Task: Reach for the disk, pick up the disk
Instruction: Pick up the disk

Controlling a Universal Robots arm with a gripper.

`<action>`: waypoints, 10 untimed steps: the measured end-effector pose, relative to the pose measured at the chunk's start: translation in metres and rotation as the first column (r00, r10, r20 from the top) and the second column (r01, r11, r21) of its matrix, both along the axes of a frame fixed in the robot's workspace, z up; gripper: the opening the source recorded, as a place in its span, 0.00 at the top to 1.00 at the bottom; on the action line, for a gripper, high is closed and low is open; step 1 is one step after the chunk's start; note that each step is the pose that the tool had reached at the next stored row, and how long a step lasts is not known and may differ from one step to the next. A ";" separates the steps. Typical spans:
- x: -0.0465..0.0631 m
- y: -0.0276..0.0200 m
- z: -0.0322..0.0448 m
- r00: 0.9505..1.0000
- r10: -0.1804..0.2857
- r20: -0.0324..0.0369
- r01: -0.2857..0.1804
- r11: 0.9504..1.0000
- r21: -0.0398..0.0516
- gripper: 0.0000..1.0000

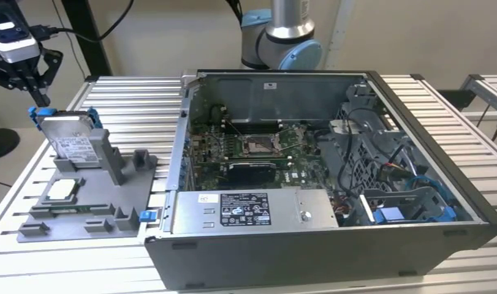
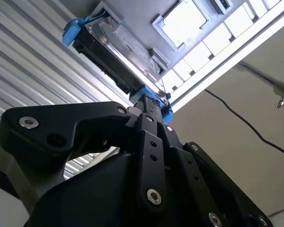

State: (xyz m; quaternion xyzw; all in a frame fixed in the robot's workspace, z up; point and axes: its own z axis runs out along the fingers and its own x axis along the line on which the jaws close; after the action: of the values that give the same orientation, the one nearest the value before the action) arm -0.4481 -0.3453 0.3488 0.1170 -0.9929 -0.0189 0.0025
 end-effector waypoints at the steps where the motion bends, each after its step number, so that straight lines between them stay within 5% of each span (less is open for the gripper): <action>1: 0.000 0.0000 0.0000 1.000 0.007 0.000 -0.007 1.000 0.000 1.00; 10: 0.000 0.0000 0.0000 0.998 0.067 0.000 -0.067 0.998 0.000 1.00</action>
State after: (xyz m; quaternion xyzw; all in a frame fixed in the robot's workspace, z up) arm -0.4481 -0.3453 0.3487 0.1504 -0.9884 -0.0189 0.0031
